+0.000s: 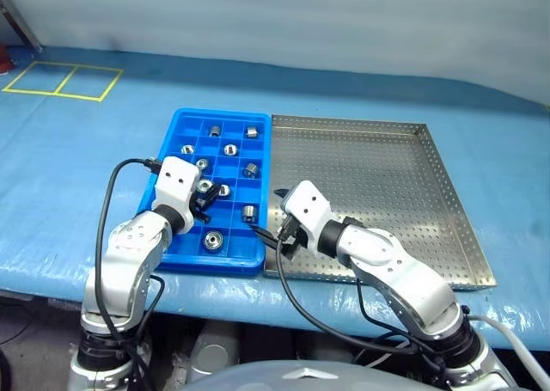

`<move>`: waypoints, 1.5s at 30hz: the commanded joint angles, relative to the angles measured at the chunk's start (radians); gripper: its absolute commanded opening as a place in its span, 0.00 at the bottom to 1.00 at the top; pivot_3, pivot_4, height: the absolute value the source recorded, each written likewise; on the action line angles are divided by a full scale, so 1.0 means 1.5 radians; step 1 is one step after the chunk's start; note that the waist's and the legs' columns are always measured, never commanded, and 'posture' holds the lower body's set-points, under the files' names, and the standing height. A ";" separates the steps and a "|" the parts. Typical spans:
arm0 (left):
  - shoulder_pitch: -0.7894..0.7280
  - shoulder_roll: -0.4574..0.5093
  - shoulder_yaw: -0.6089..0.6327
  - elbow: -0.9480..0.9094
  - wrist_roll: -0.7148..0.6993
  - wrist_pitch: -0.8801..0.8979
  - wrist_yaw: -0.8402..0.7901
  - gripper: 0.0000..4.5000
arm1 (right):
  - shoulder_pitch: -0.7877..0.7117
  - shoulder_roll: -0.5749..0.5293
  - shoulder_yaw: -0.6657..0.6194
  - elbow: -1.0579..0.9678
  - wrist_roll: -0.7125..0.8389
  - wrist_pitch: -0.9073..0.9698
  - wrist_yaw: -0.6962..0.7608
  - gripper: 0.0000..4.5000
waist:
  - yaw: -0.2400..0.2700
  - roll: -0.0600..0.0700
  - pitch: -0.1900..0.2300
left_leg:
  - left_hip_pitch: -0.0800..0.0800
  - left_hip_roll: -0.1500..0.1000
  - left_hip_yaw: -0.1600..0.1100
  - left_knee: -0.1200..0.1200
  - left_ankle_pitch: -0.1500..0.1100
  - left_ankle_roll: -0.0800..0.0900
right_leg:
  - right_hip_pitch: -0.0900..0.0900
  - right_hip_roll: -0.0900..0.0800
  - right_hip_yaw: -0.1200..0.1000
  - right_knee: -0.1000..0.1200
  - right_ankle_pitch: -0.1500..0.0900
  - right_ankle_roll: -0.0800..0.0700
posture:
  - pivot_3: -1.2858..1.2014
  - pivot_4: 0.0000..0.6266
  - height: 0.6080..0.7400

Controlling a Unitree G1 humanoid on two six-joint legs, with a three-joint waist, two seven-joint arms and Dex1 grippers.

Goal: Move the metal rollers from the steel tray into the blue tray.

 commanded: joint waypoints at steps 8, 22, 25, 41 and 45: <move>0.038 0.002 0.011 -0.037 -0.006 0.013 0.038 0.38 | -0.005 0.013 0.001 -0.005 -0.011 -0.022 0.021 1.00 | 0.013 0.000 0.000 | 0.000 0.000 0.000 0.000 0.000 0.000 | 0.000 -0.002 -0.002 0.000 -0.001 0.000 | 0.65 0.24 1.00; 0.045 -0.007 0.017 0.001 -0.030 0.018 0.047 0.38 | 0.009 0.015 -0.007 -0.016 -0.018 -0.016 0.016 1.00 | 0.018 0.000 0.001 | 0.000 0.000 -0.001 -0.001 0.000 0.000 | 0.000 -0.003 -0.003 0.000 -0.001 -0.001 | 0.64 0.24 1.00; 0.036 -0.005 0.016 0.002 -0.044 0.018 0.041 0.60 | 0.015 0.017 -0.013 -0.022 -0.020 -0.013 0.010 1.00 | 0.017 0.000 0.001 | 0.000 0.000 -0.001 -0.001 0.000 0.000 | 0.000 -0.003 -0.003 -0.001 -0.001 -0.002 | 0.64 0.24 1.00; -0.024 0.010 -0.002 0.025 -0.068 -0.035 0.004 0.99 | 0.056 0.011 -0.053 -0.061 -0.030 0.002 -0.020 1.00 | 0.003 0.001 0.001 | -0.001 -0.001 -0.001 -0.002 0.000 0.000 | -0.001 -0.003 -0.004 -0.001 -0.001 -0.002 | 0.60 0.24 1.00; -0.036 0.037 -0.037 0.042 -0.077 -0.106 -0.065 0.99 | 0.086 0.000 -0.088 -0.080 -0.034 0.013 -0.033 1.00 | -0.004 0.000 0.001 | -0.001 -0.001 0.000 -0.002 0.000 0.000 | -0.001 -0.003 -0.004 -0.001 -0.001 -0.004 | 0.58 0.24 1.00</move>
